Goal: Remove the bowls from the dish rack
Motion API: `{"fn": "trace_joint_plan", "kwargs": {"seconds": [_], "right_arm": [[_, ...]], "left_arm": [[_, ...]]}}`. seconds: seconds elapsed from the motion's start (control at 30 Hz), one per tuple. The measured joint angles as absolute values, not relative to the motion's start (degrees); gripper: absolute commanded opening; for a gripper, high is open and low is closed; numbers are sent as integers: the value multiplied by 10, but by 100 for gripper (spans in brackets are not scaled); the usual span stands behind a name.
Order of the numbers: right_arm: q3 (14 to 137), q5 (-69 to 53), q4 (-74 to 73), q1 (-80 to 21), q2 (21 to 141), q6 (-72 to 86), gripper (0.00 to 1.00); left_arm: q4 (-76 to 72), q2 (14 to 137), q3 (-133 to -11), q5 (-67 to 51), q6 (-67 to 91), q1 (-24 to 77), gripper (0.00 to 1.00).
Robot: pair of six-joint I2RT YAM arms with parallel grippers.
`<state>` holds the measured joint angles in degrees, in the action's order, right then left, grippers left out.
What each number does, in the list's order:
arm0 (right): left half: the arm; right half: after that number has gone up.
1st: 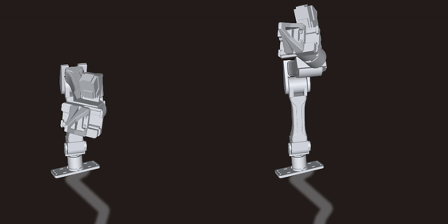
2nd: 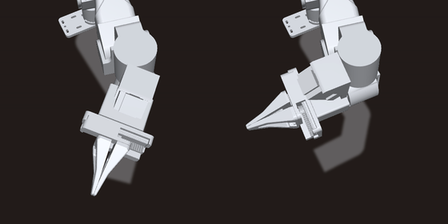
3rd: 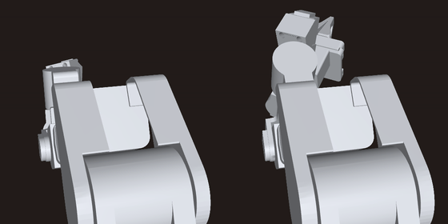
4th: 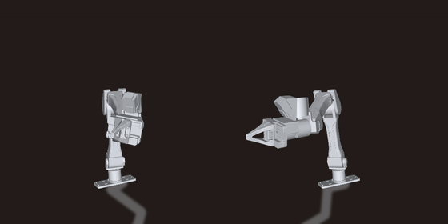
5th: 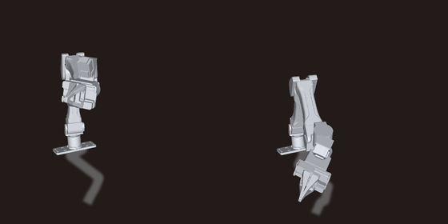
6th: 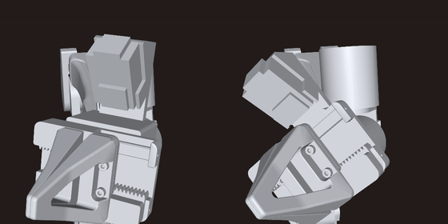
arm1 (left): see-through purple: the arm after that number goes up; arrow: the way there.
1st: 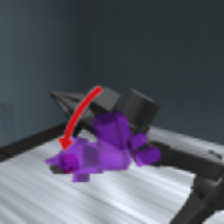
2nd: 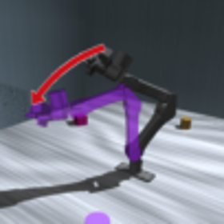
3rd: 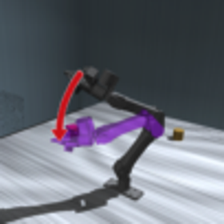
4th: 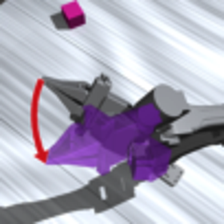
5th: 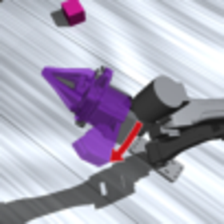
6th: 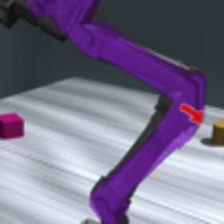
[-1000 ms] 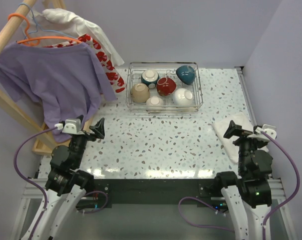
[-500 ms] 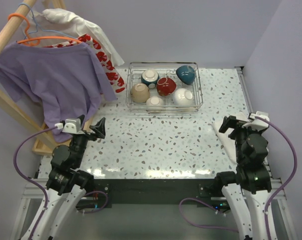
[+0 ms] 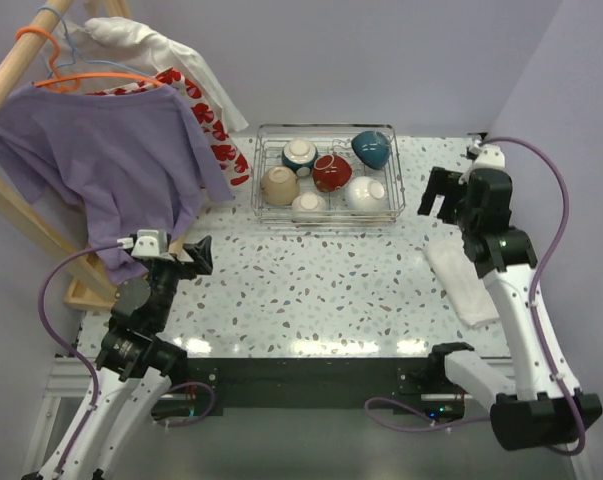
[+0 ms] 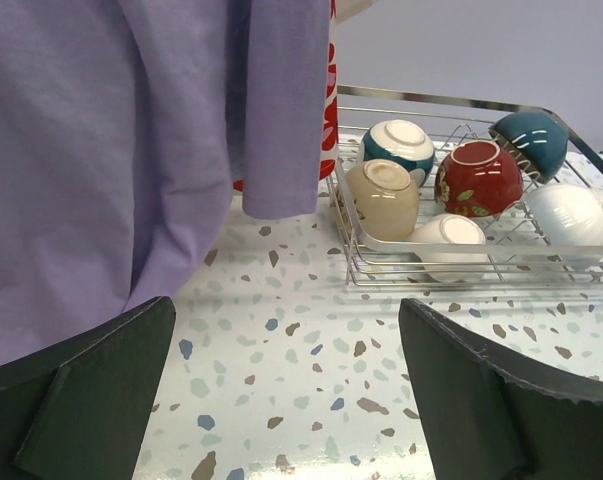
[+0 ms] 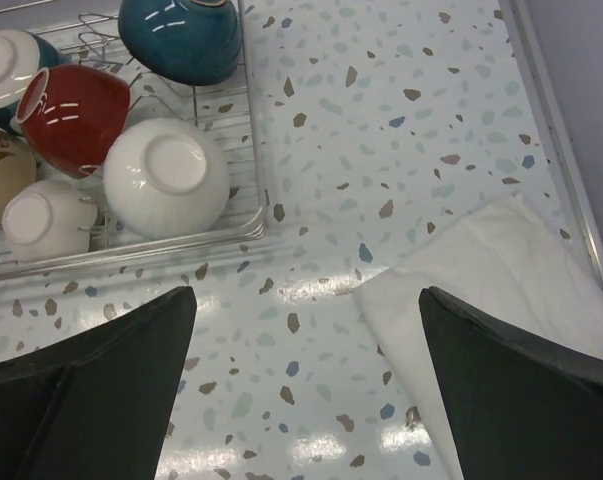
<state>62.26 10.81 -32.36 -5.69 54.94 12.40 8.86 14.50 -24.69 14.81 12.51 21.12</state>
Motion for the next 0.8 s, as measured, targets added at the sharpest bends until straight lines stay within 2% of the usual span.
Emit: {"fn": "trace_joint_plan", "kwargs": {"seconds": [0.23,0.6,0.8], "right_arm": [[764,109,-373,-75,726,124,99],[908,259,-396,-257,945,108,96],[990,322,-410,-306,1058,105,94]], "left_arm": [[93,143,-250,159,129,211,100],[98,142,-250,159,129,211,100],[104,142,-251,159,129,211,100]]}}
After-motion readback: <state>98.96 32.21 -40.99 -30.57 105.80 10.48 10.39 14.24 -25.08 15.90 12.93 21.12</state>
